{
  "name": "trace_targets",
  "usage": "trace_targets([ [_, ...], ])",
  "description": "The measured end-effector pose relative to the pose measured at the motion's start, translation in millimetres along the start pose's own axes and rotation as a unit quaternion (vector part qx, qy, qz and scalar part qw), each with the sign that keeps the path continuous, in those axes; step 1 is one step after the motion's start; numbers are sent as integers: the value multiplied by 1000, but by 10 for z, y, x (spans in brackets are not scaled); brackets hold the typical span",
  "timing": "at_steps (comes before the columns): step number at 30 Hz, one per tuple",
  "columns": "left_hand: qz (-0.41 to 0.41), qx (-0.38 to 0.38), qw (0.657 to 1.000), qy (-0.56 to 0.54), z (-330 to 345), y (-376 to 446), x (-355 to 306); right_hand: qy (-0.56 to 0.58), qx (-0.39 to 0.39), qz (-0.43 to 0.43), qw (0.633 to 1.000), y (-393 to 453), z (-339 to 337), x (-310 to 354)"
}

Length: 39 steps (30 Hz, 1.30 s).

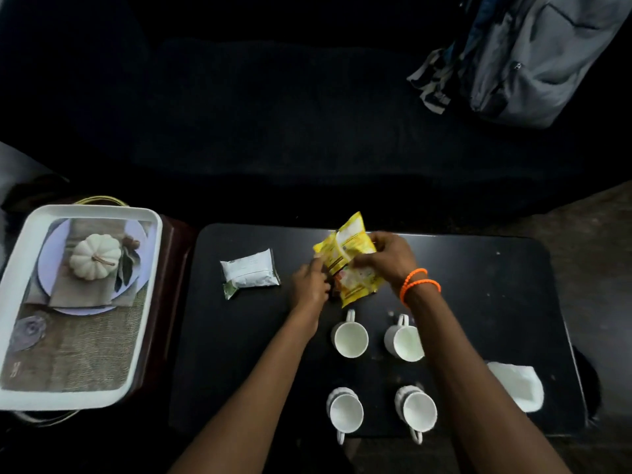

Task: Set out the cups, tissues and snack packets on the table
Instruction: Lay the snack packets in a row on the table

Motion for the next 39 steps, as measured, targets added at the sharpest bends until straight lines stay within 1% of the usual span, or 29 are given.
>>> trace_targets([
  [2,49,25,997,47,214,-50,-167,7,-68,1,998,-18,-367,-74],
  [5,101,100,984,108,646,-108,-345,-77,-213,-3,974,-80,-781,-218],
  [7,117,157,972,127,981,-171,-411,-120,-265,-25,956,-129,-877,-311],
  [8,108,192,969,115,1154,-218,-429,-135,-282,-37,949,-151,-894,-360],
  [10,56,268,958,79,1475,-282,-410,-178,-324,-55,928,-187,-895,-447],
  [11,32,294,953,71,1593,-293,-386,-208,-349,-62,912,-197,-881,-473],
  [12,16,303,950,74,1678,-280,-347,-238,-365,-65,898,-193,-858,-496],
  [13,11,298,950,89,1726,-262,-320,-262,-360,-67,893,-162,-817,-527],
  [14,19,279,953,117,1750,-211,-285,-273,-325,-69,903,-100,-751,-572],
  [16,53,212,949,227,1729,-111,-197,-254,-202,-63,944,36,-590,-723],
  [17,72,178,938,290,1695,-92,-161,-229,-149,-51,961,80,-538,-818],
  [18,90,156,924,338,1671,-79,-123,-206,-124,-40,970,96,-532,-907],
  [19,109,150,911,367,1667,-72,-86,-187,-130,-33,973,99,-577,-981],
  [21,154,157,895,388,1706,-93,-50,-173,-182,-26,968,100,-732,-1106],
  [23,205,164,876,404,1798,-122,-45,-197,-201,-33,959,142,-845,-1172],
  [25,236,165,851,439,1900,-139,-38,-232,-172,-51,956,221,-847,-1197],
  [27,250,167,833,464,1985,-147,-2,-256,-133,-70,955,272,-780,-1221],
  [28,261,169,823,476,2023,-154,17,-261,-126,-73,954,290,-766,-1247],
  [30,283,172,804,493,2066,-170,47,-260,-135,-73,953,304,-786,-1299],
  [35,299,170,801,490,2009,-94,91,-254,-154,-80,952,293,-794,-1368],
  [37,296,176,793,502,2014,-89,109,-257,-157,-78,950,287,-803,-1399],
  [39,286,187,794,503,2027,-108,102,-261,-152,-72,951,296,-826,-1389],
])
Point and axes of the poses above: each hand's wrist, its own y-axis towards the middle knuckle, its own z-axis out of the palm, x = y × z, the point moved 6 cm from there along y, towards the middle knuckle, and after that the axes turned 3 degrees about z, right-handed, at the moved point
